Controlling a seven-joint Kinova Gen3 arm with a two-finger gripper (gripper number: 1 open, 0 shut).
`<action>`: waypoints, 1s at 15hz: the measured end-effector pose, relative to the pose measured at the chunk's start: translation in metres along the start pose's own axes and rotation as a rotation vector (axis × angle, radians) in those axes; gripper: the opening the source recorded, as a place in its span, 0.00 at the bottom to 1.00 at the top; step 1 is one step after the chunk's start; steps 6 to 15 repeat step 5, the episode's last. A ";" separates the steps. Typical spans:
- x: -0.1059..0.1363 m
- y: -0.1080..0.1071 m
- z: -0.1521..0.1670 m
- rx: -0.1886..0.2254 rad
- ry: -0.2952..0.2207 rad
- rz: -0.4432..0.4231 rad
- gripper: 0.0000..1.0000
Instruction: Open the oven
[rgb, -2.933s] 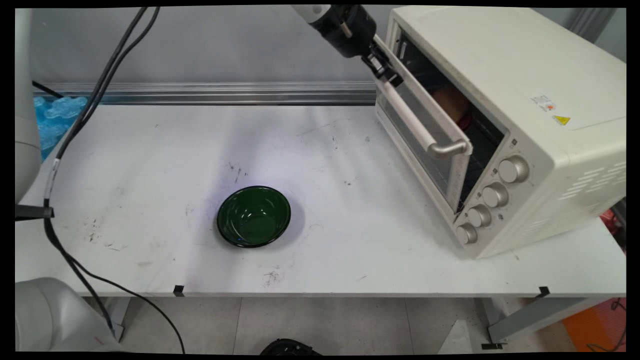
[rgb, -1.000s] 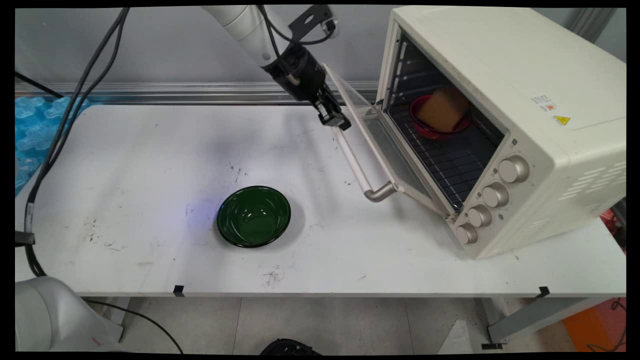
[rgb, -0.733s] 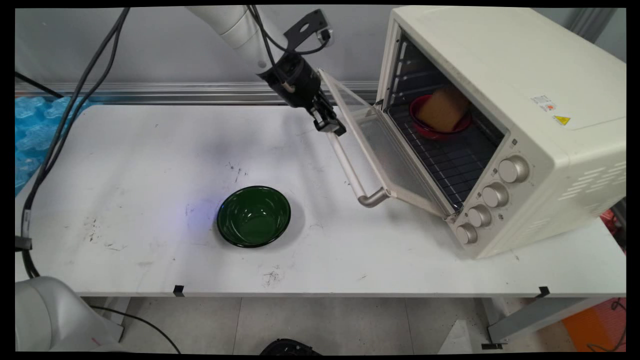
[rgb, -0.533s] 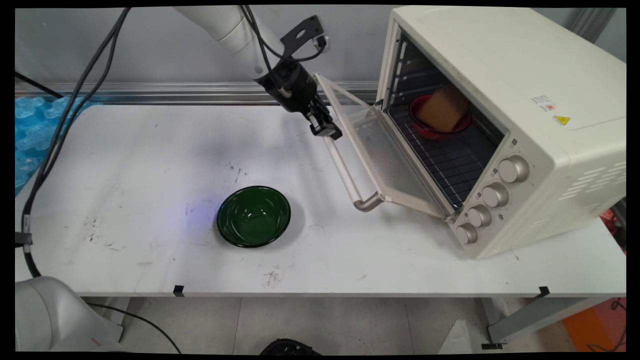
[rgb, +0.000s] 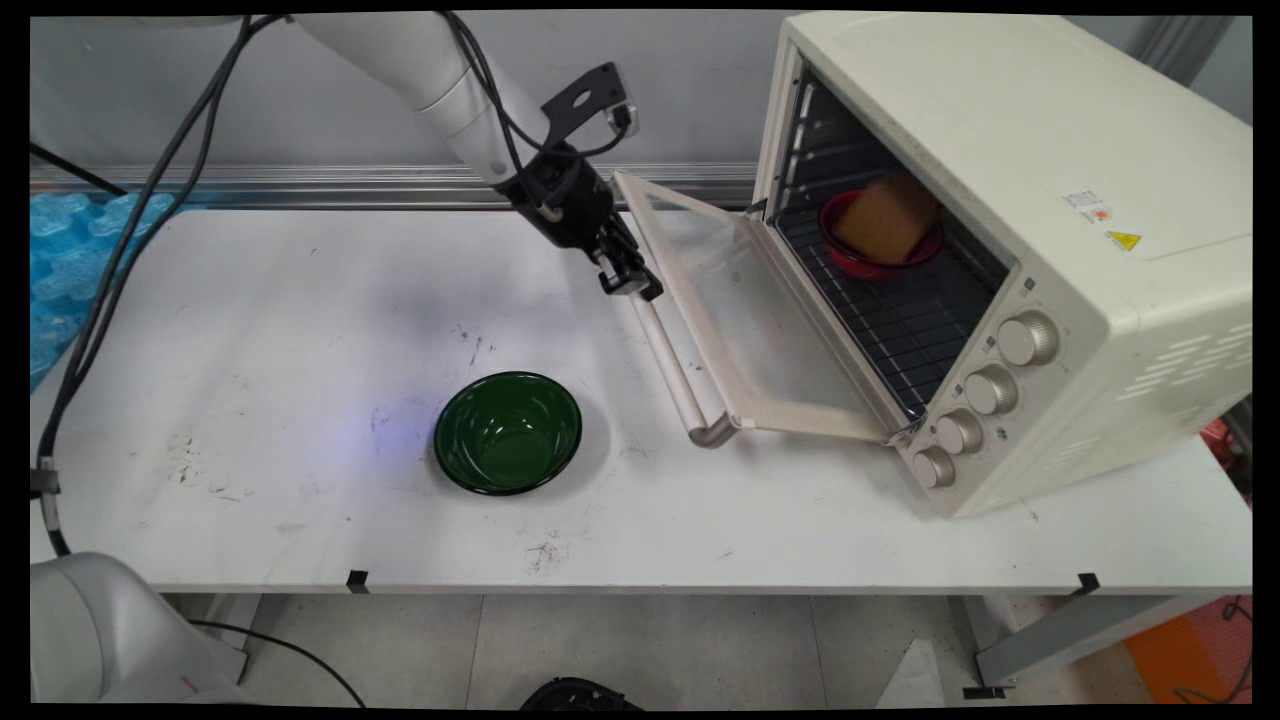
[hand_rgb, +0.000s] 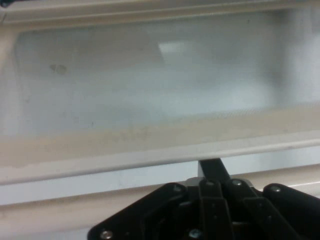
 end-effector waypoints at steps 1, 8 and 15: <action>-0.003 0.001 0.000 0.000 -0.003 0.000 0.00; -0.010 0.004 0.001 -0.003 -0.014 0.000 0.00; -0.010 0.004 0.001 -0.003 -0.014 0.000 0.00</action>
